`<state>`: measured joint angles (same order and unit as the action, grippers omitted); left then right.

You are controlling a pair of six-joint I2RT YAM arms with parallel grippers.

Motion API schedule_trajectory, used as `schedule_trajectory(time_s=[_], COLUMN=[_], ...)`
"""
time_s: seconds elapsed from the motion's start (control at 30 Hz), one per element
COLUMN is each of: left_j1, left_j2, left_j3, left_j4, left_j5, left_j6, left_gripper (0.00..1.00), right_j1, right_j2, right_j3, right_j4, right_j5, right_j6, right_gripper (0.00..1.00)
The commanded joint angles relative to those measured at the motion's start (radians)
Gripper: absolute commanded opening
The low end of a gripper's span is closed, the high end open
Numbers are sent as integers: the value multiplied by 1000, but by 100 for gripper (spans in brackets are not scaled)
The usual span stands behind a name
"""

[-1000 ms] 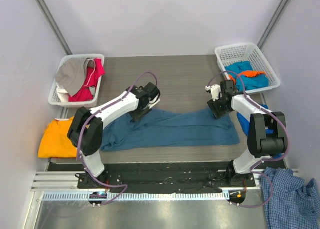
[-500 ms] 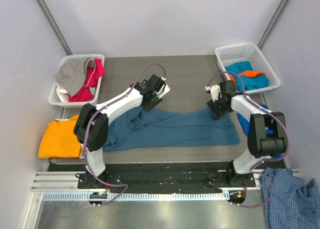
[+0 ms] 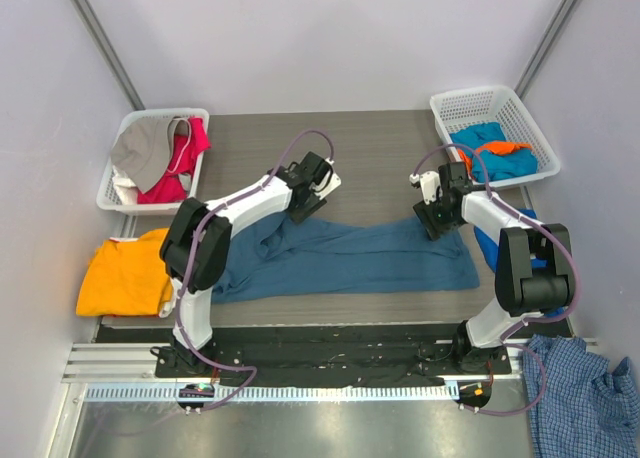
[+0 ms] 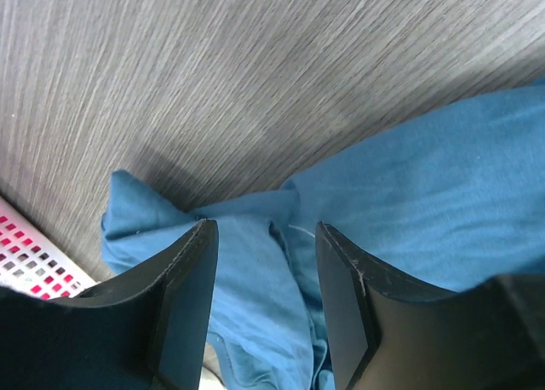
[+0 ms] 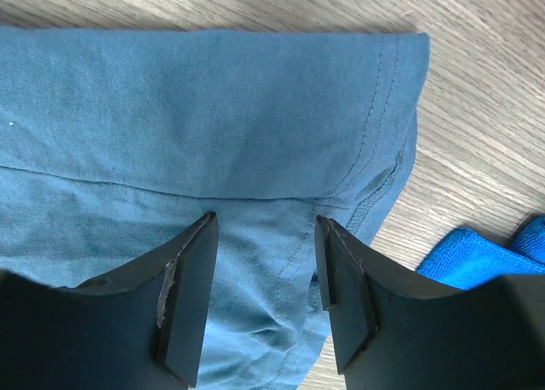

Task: Fold and stack the t-shirts
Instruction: Fold the other side of the tshirt into a rectangle

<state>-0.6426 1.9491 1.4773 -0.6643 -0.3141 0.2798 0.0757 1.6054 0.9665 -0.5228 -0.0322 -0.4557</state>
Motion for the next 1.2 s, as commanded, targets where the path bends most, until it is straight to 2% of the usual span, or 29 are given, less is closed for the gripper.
schedule_trajectory(time_s=[0.0,0.2,0.4,0.57,0.6,0.63,0.77,0.83,0.87,0.9,0.93,1.17], left_j1=[9,31,47,58,60,61,64,67,67,69,69,70], left_j2=[11,30,40,44,47,47,42,40,40,37,30,-94], left_j3=[32,29,25,6,0,-3,-18,-22,-25,-26,-29,-90], left_j4=[54,68,63,71,72,74,77,77,77,78,77,72], left_j5=[-17,-20,-19,-13,-13,-13,-8,-6,-5,-6,-6,-48], left_j6=[21,27,33,39,39,39,42,42,42,42,41,22], left_gripper=[53,52,45,31,22,20,19,15,12,2,0,0], right_j1=[4,4,4,4,3,6,4,6,6,4,4,4], right_j2=[-36,-41,-42,-42,-42,-42,-39,-39,-39,-42,-42,-38], right_j3=[-8,-15,-17,-17,-17,-17,-15,-15,-15,-15,-17,-20], right_j4=[27,29,30,30,30,30,30,29,29,30,30,32], right_j5=[2,0,0,3,3,5,5,5,6,6,8,8], right_j6=[9,8,8,9,9,9,9,9,11,9,11,11], right_gripper=[56,56,56,56,56,56,56,56,56,56,56,56])
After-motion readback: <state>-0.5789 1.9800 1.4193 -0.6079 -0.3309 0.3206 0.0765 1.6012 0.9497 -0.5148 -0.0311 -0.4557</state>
